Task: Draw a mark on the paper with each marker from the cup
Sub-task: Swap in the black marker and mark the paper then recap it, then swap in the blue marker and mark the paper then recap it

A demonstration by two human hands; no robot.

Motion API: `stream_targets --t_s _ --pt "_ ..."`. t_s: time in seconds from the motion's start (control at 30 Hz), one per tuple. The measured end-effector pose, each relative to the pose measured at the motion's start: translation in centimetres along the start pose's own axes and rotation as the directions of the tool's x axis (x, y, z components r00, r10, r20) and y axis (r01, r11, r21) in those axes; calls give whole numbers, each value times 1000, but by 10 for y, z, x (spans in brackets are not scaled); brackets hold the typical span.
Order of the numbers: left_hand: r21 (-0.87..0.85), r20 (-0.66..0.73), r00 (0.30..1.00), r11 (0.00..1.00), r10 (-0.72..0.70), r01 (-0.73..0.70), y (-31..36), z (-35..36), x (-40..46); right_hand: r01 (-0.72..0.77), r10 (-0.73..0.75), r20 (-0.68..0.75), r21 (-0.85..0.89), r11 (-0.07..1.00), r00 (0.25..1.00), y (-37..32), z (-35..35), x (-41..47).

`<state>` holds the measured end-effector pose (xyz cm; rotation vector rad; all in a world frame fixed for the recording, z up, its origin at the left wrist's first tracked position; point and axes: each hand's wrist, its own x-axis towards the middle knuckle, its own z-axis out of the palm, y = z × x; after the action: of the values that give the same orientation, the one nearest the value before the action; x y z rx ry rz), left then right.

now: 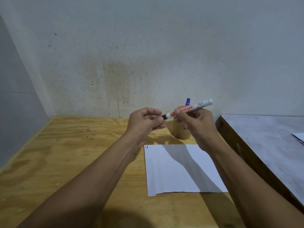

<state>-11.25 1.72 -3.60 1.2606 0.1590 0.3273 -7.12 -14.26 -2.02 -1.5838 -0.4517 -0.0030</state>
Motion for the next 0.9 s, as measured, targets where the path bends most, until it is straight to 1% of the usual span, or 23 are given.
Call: stream_targets --t_s 0.07,0.1,0.17,0.2,0.23,0.27,0.33,0.37,0.4,0.43,0.5,0.57,0.63,0.7,0.77,0.9 --pt "79 0 1000 997 17 -17 1 6 -1 -7 5 -25 -70 998 1000 1 0 5" --pt "175 -8 999 984 45 -43 1 10 -1 -23 19 -49 -67 997 999 -1 -1 8" --pt "424 -28 992 900 127 -103 -1 15 3 -15 11 -112 -35 999 994 -8 -10 19" --pt "515 -25 986 848 164 -127 -2 17 4 5 -16 -138 -80 997 990 -14 -18 27" --pt "571 -6 982 807 187 -150 -2 19 6 10 -41 -150 -199 980 988 -22 -27 33" --pt "616 29 979 768 203 -177 -2 20 7 -7 -46 -139 -359 933 989 -31 -37 40" --pt "718 130 968 653 214 -241 -4 23 13 -54 -5 -89 -648 760 996 -47 -56 52" --pt "762 183 962 589 203 -269 -5 25 17 -47 -1 -64 -742 669 998 -55 -63 58" --pt "792 226 957 538 182 -289 -5 27 20 -28 -16 -47 -805 593 999 -62 -70 64" --pt "812 261 952 497 160 -307 -5 31 23 -13 -36 -39 -842 539 999 -67 -74 69" --pt "839 336 933 409 132 -360 -5 37 28 14 -62 -19 -873 487 998 -74 -76 79" --pt "858 405 908 301 105 -417 -6 43 31 56 -63 33 -912 406 997 -75 -72 87" --pt "864 439 895 235 81 -445 -10 45 34 85 -44 74 -936 341 996 -72 -65 93" --pt "874 440 895 193 69 -445 -15 45 38 103 -14 104 -943 317 994 -64 -59 99" --pt "884 427 902 178 70 -432 -21 44 41 111 20 122 -948 300 992 -50 -53 103" --pt "885 413 907 199 76 -420 -25 40 44 -1 158 49 -953 302 986 -12 -42 114"
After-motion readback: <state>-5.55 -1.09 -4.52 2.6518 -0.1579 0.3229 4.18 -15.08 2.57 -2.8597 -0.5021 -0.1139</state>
